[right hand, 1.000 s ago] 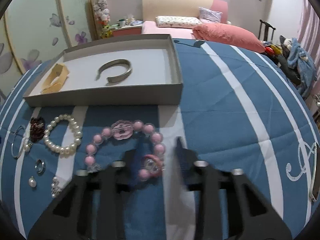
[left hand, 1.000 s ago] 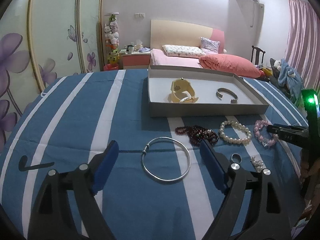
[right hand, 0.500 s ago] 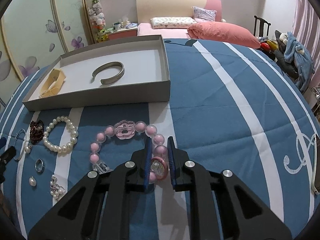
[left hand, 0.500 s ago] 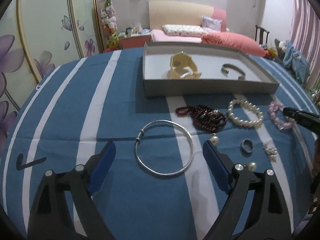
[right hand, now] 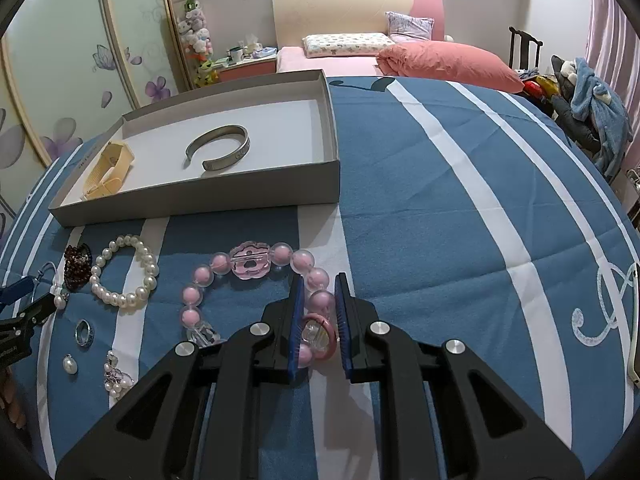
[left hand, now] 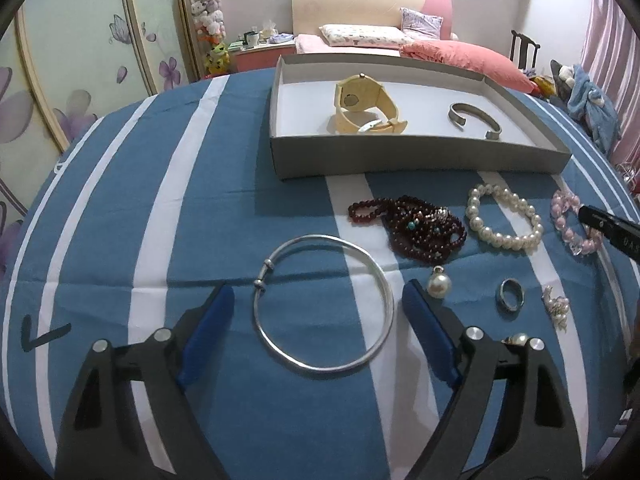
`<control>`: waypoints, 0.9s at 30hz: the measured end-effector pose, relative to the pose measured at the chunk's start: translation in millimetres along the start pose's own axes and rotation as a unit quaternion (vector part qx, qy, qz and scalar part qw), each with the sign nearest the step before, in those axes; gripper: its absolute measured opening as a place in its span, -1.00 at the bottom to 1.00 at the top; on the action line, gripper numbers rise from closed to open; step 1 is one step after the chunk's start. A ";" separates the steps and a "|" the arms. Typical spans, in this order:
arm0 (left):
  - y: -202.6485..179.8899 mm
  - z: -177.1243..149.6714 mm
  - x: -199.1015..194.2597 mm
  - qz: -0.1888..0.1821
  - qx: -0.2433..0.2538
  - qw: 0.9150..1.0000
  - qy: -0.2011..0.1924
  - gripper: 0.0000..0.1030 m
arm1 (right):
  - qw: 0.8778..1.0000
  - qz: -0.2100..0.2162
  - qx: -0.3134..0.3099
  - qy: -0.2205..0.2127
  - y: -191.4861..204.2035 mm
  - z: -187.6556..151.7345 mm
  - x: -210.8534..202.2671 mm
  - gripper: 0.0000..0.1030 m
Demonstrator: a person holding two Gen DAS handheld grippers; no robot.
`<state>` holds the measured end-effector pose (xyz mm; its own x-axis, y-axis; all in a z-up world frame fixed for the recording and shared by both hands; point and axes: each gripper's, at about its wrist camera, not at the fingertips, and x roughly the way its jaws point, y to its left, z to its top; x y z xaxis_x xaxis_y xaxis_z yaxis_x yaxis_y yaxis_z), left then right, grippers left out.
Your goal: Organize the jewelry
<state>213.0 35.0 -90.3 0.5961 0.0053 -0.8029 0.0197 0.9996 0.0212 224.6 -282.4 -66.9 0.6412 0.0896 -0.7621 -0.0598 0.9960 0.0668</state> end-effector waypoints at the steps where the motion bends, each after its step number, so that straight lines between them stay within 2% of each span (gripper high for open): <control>1: -1.3 0.5 0.1 -0.001 0.001 1.000 -0.001 0.51 | 1.000 0.000 0.000 0.000 -0.4 -0.1 0.5 -0.68; 8: -5.3 1.0 0.0 -0.002 0.006 1.000 -0.003 0.45 | 1.000 0.002 0.002 0.000 -0.6 0.4 1.3 -0.68; 12: -8.2 0.6 -0.8 -0.004 0.012 1.000 -0.006 0.33 | 1.000 0.003 0.002 0.000 -1.1 0.3 0.9 -0.68; 20: -4.9 -1.0 -2.7 -0.008 -0.001 1.000 -0.008 0.32 | 0.999 0.028 -0.001 -0.020 4.1 -1.5 -6.2 -0.73; 27: 0.3 -4.6 -10.2 -0.005 -0.009 1.000 -0.019 0.32 | 0.999 0.031 -0.011 -0.034 13.1 -0.6 -12.1 -0.73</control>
<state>203.2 35.4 -84.9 0.6261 -0.0057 -0.7797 0.0111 0.9999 0.0016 215.5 -270.4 -57.3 0.6857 0.1510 -0.7120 -0.1167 0.9884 0.0972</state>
